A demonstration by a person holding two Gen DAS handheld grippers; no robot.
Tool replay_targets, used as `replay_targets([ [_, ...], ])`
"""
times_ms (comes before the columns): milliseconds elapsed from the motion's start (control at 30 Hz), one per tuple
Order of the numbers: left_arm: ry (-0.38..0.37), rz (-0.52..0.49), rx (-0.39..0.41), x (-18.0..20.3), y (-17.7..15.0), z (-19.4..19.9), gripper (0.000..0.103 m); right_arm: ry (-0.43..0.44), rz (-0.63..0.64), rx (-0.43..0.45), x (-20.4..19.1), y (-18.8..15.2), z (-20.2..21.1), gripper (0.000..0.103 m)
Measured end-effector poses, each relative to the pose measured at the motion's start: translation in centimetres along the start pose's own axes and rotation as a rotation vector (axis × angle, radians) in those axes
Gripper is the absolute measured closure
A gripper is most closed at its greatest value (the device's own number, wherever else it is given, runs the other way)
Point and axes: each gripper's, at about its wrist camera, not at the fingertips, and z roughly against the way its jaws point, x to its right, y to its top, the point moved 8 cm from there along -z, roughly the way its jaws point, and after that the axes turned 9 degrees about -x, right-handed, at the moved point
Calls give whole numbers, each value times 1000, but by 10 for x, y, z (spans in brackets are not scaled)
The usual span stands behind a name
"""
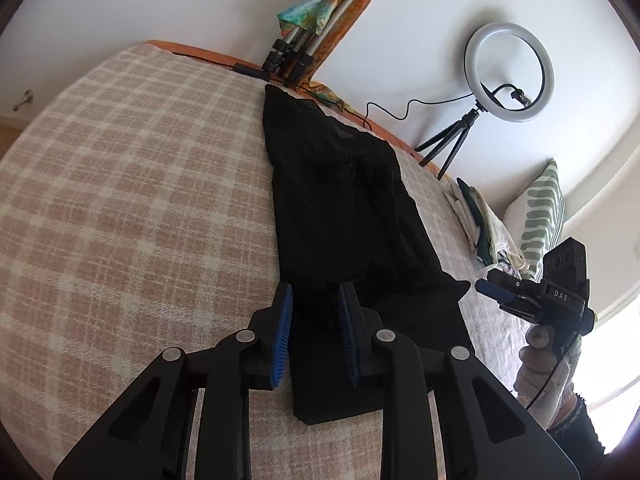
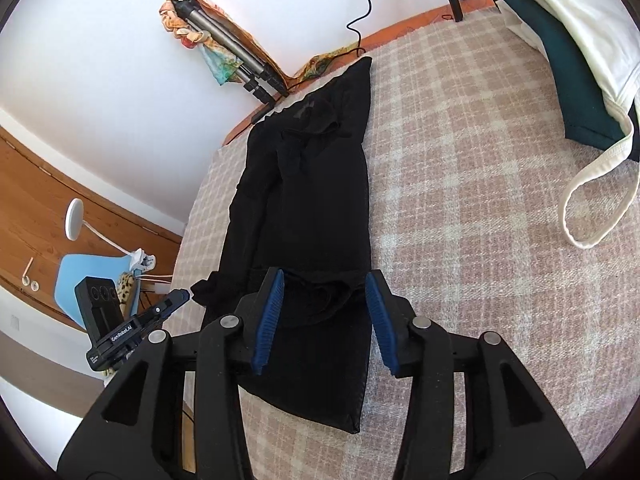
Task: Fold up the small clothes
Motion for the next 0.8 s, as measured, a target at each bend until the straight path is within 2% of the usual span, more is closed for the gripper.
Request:
replay_targets([
  [100, -24, -85, -32, 13, -14, 2, 81, -19, 120, -41, -17, -20, 0, 64],
  [167, -11, -137, -78, 20, -25, -6, 81, -50, 190, -94, -25, -34, -10, 74],
  [267, 17, -172, -124, 21, -31, -19, 81, -109, 265, -159, -31, -49, -32, 79],
  [467, 47, -201, -157, 16, -22, -36, 81, -151, 298, -204, -28, -45, -61, 80],
  [600, 81, -208, -137, 10, -2, -43, 81, -143, 284, -187, -27, -25, -69, 80],
  [800, 76, -135, -74, -1, 31, -48, 81, -184, 150, -68, -2, 23, -65, 80],
])
